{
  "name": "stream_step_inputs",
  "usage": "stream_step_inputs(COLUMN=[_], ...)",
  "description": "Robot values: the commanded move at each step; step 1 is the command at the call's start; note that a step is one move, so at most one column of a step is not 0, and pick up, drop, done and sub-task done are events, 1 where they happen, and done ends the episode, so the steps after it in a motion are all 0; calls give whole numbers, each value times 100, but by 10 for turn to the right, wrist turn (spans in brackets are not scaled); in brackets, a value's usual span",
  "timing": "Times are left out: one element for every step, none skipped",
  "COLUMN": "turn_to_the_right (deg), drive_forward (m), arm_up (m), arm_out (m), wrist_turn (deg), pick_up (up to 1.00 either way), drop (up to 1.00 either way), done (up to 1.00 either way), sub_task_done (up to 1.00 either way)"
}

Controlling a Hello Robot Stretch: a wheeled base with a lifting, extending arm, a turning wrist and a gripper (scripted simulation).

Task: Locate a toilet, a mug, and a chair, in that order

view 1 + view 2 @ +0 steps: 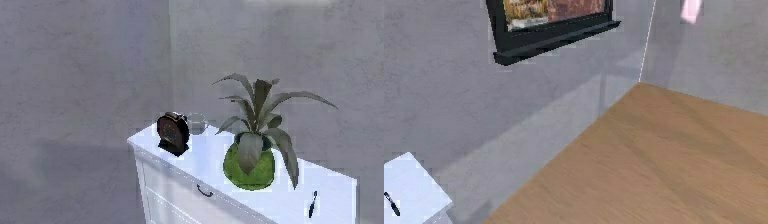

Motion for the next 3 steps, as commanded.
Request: stream_step_inputs(turn_to_the_right=[450, 450, 420], drive_forward=[0, 0, 0], arm_up=[0, 0, 0], arm_out=[0, 0, 0], wrist_turn=[0, 0, 0], pick_up=[0, 0, 0], drop=[0, 0, 0], done=[0, 0, 0], sub_task_done=[0, 0, 0])
